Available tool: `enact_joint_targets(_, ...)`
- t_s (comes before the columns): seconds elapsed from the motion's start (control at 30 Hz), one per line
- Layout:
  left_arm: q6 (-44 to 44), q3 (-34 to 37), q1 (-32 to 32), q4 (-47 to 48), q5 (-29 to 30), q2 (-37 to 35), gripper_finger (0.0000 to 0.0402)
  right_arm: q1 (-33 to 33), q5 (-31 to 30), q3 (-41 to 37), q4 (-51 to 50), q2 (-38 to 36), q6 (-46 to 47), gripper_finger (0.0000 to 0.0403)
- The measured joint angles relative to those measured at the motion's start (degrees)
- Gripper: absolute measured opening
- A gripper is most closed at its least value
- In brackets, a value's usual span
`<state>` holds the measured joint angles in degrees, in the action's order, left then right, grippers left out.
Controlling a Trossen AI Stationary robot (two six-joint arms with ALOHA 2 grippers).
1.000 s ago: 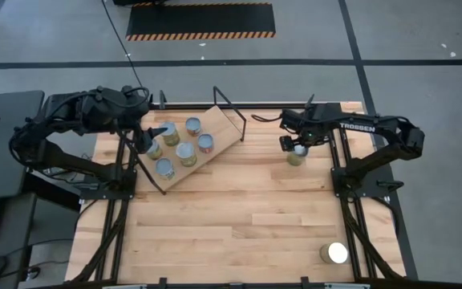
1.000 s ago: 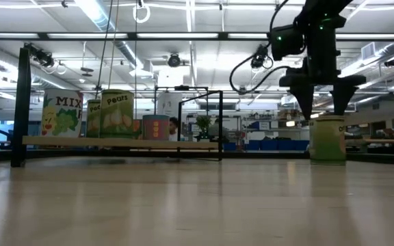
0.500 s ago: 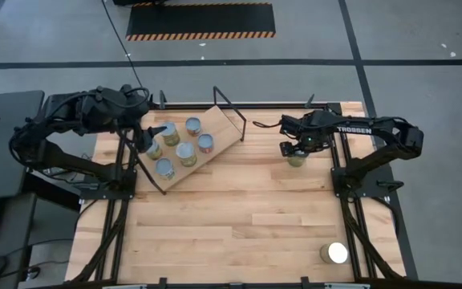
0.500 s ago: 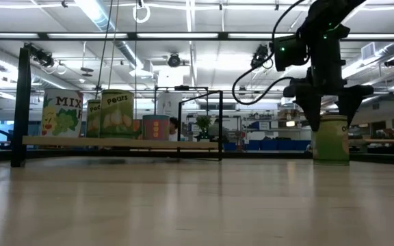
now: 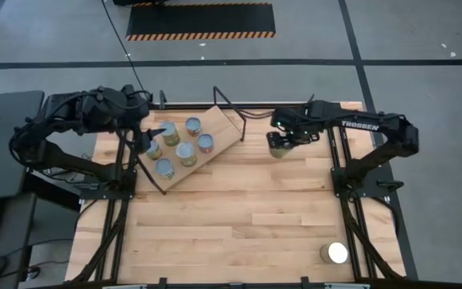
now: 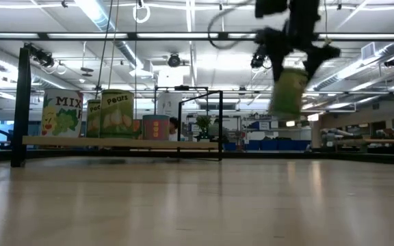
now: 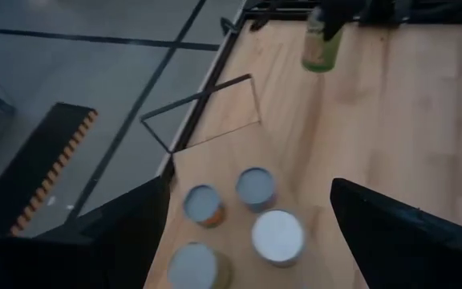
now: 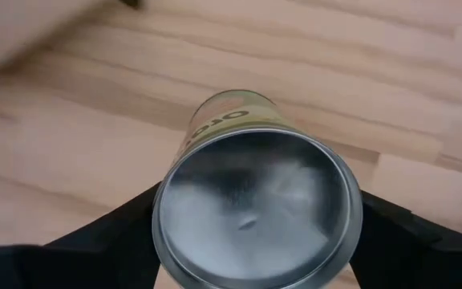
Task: Pick and place cans onto a shelf
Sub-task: Put the large canned oranges on the shelf
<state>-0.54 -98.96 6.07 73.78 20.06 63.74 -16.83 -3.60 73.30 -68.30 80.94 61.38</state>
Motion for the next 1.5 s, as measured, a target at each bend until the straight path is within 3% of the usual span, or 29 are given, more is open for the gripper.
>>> enact_joint_targets(0.33,-1.7,0.0,1.7,-1.0,1.3,-0.1,0.0352,5.5,-2.2,36.9,-10.1,20.3,-4.5,0.0315)
enact_joint_targets(0.57,-1.7,0.0,1.8,-0.8,1.3,-0.2,0.0352,5.5,-3.1,52.7,-7.8,33.9,-9.4,0.0315)
enact_joint_targets(0.73,-1.7,0.0,1.9,0.1,1.3,-0.2,0.0352,4.5,-9.4,56.4,-6.6,40.8,-10.3,0.032)
enact_joint_targets(0.83,-1.8,0.0,1.9,0.7,0.4,-0.2,0.0352,3.9,-10.3,56.5,-6.4,43.6,-8.0,0.032)
enact_joint_targets(1.23,-6.3,0.0,1.9,0.5,-1.5,-0.2,0.0352,2.8,-10.1,56.5,-3.9,49.0,-3.0,0.0322)
enact_joint_targets(1.5,-7.7,0.0,1.9,-1.5,1.3,-0.4,0.0352,0.1,-5.0,56.5,-2.6,49.5,-0.5,0.0341)
